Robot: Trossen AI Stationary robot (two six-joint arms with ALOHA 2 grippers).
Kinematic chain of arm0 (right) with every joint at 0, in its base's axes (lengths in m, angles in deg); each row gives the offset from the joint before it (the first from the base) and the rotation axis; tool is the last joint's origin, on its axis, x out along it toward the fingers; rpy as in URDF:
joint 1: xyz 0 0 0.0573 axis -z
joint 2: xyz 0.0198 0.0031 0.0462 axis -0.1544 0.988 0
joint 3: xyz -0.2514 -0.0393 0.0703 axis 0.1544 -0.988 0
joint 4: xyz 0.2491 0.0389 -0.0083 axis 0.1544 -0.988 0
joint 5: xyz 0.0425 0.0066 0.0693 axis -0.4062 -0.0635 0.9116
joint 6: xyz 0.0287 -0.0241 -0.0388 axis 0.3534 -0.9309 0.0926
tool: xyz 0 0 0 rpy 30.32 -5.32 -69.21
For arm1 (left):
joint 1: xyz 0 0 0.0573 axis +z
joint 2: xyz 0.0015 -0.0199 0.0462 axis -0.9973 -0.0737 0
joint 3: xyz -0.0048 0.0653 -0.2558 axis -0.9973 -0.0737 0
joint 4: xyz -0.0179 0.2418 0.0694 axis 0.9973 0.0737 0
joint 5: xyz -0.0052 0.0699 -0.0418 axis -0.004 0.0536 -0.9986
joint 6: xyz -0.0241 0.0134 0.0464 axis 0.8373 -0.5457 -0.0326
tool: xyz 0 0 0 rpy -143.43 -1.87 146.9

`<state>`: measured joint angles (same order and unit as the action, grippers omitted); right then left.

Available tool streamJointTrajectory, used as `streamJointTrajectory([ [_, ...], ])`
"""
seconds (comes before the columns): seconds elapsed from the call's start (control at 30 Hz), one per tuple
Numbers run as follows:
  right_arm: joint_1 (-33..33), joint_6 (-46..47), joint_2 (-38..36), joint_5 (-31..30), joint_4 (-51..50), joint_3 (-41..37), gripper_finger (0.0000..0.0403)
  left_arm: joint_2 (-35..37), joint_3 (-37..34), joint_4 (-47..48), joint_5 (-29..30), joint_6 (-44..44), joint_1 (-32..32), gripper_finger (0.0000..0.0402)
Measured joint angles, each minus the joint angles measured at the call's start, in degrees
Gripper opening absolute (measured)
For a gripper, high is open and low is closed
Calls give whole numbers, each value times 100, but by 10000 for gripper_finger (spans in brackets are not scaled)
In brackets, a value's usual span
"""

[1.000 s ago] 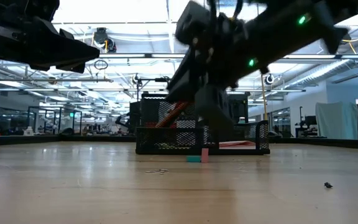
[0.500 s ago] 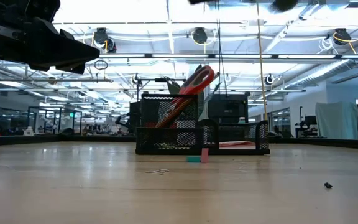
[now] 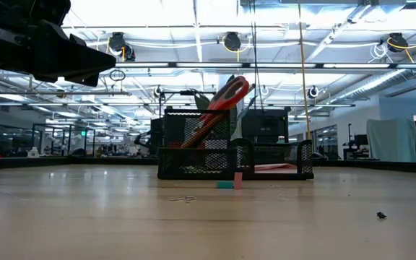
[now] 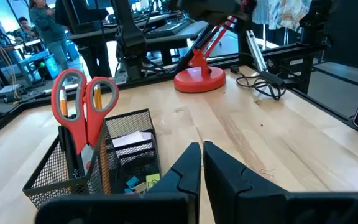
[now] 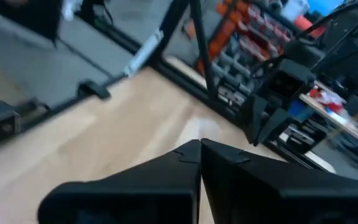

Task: Pick and place office supplies into organizer
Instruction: Put the pink binder clip into the desk organizer

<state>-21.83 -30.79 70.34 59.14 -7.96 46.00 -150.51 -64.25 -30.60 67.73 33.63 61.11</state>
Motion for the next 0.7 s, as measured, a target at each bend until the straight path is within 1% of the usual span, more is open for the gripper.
streamJointTrajectory([
  [0.07, 155, 185, -218, 283, 396, -354, 1, 0, -2, -2, 2, -2, 0, 26],
  [0.2, 423, 640, -715, 397, 452, -925, 1, 0, -1, -4, 32, -27, 0, 26],
  [0.3, 605, 744, -1052, 1031, 477, -1341, 1, 0, -1, -2, 43, -116, 2, 26],
  [0.4, 772, 887, -1320, 1654, 938, -1778, 1, 0, -2, -2, 43, -155, 2, 26],
  [0.53, 989, 1067, -1497, 1804, 2070, -2443, 1, 0, -1, -2, 46, -139, 0, 26],
  [0.7, 1196, 1320, -1587, 1849, 3090, -3186, 1, 0, 0, 0, 46, -42, 0, 26],
])
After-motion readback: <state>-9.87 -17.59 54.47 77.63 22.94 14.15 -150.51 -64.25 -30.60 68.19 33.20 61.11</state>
